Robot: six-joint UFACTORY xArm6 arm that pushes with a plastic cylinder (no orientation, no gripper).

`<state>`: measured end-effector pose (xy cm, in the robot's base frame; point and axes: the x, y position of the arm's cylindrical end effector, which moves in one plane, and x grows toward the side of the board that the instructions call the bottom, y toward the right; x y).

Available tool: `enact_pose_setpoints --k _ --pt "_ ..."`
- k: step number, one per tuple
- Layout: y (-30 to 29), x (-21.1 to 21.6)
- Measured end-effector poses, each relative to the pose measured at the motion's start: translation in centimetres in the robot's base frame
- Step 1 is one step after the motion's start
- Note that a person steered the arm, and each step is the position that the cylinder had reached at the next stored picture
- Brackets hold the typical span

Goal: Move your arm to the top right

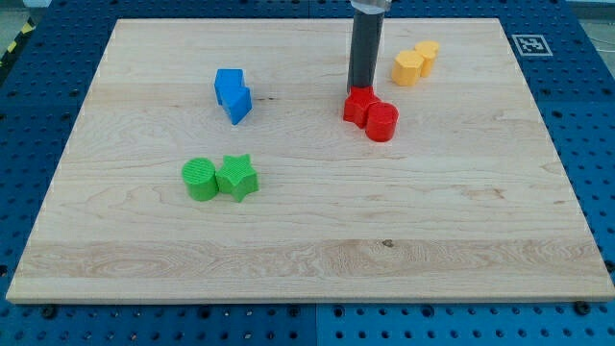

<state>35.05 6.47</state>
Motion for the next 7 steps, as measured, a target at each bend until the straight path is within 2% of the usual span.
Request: enact_pose_setpoints --k 1,2,5,7 --pt "0.0 -0.1" --pt "0.0 -2.4" --pt "0.2 -13.2" --pt "5.5 -14.5"
